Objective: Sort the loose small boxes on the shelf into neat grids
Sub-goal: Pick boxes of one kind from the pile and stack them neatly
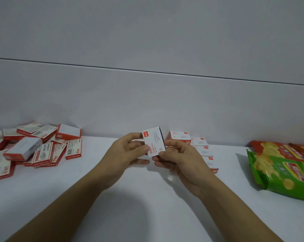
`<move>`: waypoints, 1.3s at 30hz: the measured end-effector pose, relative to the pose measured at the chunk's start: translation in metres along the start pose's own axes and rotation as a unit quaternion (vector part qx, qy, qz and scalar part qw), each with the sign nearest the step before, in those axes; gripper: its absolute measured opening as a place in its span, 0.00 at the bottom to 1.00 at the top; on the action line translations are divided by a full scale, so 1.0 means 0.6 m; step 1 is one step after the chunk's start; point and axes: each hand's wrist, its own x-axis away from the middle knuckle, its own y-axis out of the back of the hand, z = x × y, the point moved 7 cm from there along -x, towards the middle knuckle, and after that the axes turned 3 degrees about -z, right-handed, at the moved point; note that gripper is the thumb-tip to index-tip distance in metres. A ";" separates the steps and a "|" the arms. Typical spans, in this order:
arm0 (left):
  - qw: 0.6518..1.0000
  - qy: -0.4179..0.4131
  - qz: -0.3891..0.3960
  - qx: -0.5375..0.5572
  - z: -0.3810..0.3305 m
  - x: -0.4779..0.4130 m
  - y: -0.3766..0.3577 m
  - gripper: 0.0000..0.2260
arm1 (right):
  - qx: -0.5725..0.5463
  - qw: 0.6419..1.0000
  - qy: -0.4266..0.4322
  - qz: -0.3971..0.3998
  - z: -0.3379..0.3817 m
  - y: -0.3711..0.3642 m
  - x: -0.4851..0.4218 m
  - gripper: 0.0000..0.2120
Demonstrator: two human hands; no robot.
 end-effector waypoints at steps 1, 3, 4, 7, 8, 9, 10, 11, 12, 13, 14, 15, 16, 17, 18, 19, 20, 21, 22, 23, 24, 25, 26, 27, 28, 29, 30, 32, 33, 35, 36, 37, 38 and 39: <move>1.000 -0.010 -0.013 -0.003 -0.003 0.001 -0.001 0.15 | 0.000 1.000 -0.002 -0.001 -0.002 -0.001 0.000 0.11; 0.999 -0.023 -0.040 -0.019 -0.005 0.001 -0.002 0.13 | 0.010 1.000 -0.005 -0.003 -0.007 -0.001 -0.001 0.11; 0.998 -0.029 -0.047 -0.030 -0.007 0.001 -0.003 0.12 | 0.025 1.000 -0.006 -0.003 -0.008 -0.001 -0.001 0.12; 0.995 -0.035 -0.054 -0.075 -0.012 0.002 -0.002 0.13 | 0.105 0.994 0.003 -0.010 -0.001 0.001 0.001 0.10; 0.993 -0.036 -0.044 -0.099 -0.013 0.004 -0.004 0.14 | 0.127 0.992 0.012 -0.022 0.004 0.004 0.002 0.09; 0.989 -0.036 -0.029 -0.137 -0.014 0.006 -0.008 0.14 | 0.150 0.988 0.023 -0.034 0.009 0.008 0.002 0.09; 0.982 -0.037 -0.015 -0.182 -0.015 0.008 -0.011 0.13 | 0.174 0.983 0.034 -0.042 0.013 0.012 0.001 0.10; 0.975 -0.039 -0.004 -0.220 -0.016 0.011 -0.014 0.13 | 0.198 0.978 0.041 -0.044 0.016 0.015 0.000 0.11; 0.969 -0.043 0.000 -0.243 -0.018 0.013 -0.015 0.13 | 0.218 0.974 0.045 -0.039 0.018 0.016 0.001 0.11; 0.968 -0.050 -0.005 -0.247 -0.019 0.013 -0.014 0.12 | 0.228 0.972 0.046 -0.030 0.018 0.015 0.002 0.11; 0.969 -0.057 -0.018 -0.238 -0.021 0.012 -0.012 0.11 | 0.231 0.972 0.048 -0.021 0.018 0.014 0.002 0.11; 0.972 -0.062 -0.037 -0.223 -0.024 0.012 -0.008 0.10 | 0.223 0.973 0.051 -0.018 0.019 0.014 0.002 0.12; 0.975 -0.063 -0.057 -0.206 -0.025 0.012 -0.005 0.09 | 0.205 0.977 0.058 -0.019 0.021 0.014 0.001 0.13; 0.977 -0.063 -0.069 -0.191 -0.025 0.011 -0.002 0.08 | 0.179 0.981 0.066 -0.021 0.022 0.014 0.000 0.13; 0.979 -0.063 -0.072 -0.180 -0.024 0.010 -0.001 0.09 | 0.149 0.986 0.074 -0.025 0.024 0.015 -0.002 0.14; 0.980 -0.061 -0.069 -0.179 -0.022 0.011 -0.001 0.12 | 0.121 0.989 0.079 -0.030 0.024 0.016 -0.002 0.14; 0.975 -0.063 -0.067 -0.201 -0.020 0.011 -0.001 0.17 | 0.099 0.991 0.079 -0.037 0.023 0.018 -0.003 0.13; 0.963 -0.078 -0.070 -0.250 -0.021 0.012 -0.001 0.21 | 0.086 0.992 0.078 -0.044 0.022 0.019 -0.004 0.13; 0.941 -0.104 -0.080 -0.311 -0.025 0.013 0.000 0.23 | 0.082 0.992 0.078 -0.051 0.022 0.020 -0.004 0.12; 0.918 -0.135 -0.092 -0.360 -0.030 0.013 0.000 0.25 | 0.087 0.991 0.078 -0.057 0.022 0.021 -0.004 0.13; 0.901 -0.162 -0.102 -0.390 -0.034 0.013 0.000 0.25 | 0.101 0.990 0.082 -0.063 0.022 0.023 -0.005 0.13; 0.890 -0.177 -0.105 -0.407 -0.035 0.013 0.000 0.26 | 0.126 0.986 0.087 -0.068 0.023 0.024 -0.005 0.13; 0.880 -0.183 -0.106 -0.426 -0.034 0.013 -0.001 0.26 | 0.162 0.979 0.097 -0.073 0.025 0.025 -0.005 0.14; 0.866 -0.190 -0.110 -0.449 -0.035 0.014 -0.001 0.26 | 0.212 0.967 0.116 -0.076 0.029 0.026 -0.003 0.16; 0.851 -0.200 -0.118 -0.472 -0.036 0.014 0.000 0.26 | 0.271 0.948 0.148 -0.071 0.034 0.024 -0.001 0.18; 0.837 -0.211 -0.126 -0.489 -0.037 0.015 0.000 0.26 | 0.329 0.924 0.185 -0.058 0.038 0.018 0.002 0.22; 0.827 -0.217 -0.133 -0.501 -0.037 0.015 0.002 0.26 | 0.381 0.898 0.217 -0.042 0.039 0.011 0.004 0.25; 0.811 -0.229 -0.140 -0.520 -0.036 0.015 0.002 0.26 | 0.455 0.851 0.262 -0.030 0.037 0.000 0.006 0.28; 0.806 -0.233 -0.139 -0.527 -0.034 0.014 0.002 0.26 | 0.478 0.833 0.278 -0.035 0.037 -0.001 0.005 0.28; 0.798 -0.235 -0.137 -0.537 -0.031 0.012 0.001 0.27 | 0.509 0.803 0.306 -0.051 0.039 -0.002 0.005 0.27; 0.795 -0.239 -0.136 -0.541 -0.030 0.012 0.000 0.27 | 0.523 0.789 0.317 -0.058 0.041 -0.001 0.005 0.27; 0.792 -0.244 -0.135 -0.543 -0.030 0.013 -0.003 0.27 | 0.537 0.775 0.327 -0.066 0.043 -0.001 0.006 0.26; 0.790 -0.248 -0.136 -0.544 -0.030 0.013 -0.005 0.27 | 0.552 0.759 0.339 -0.073 0.045 -0.001 0.008 0.26; 0.787 -0.251 -0.139 -0.546 -0.032 0.013 -0.007 0.27 | 0.565 0.743 0.351 -0.079 0.047 -0.002 0.009 0.25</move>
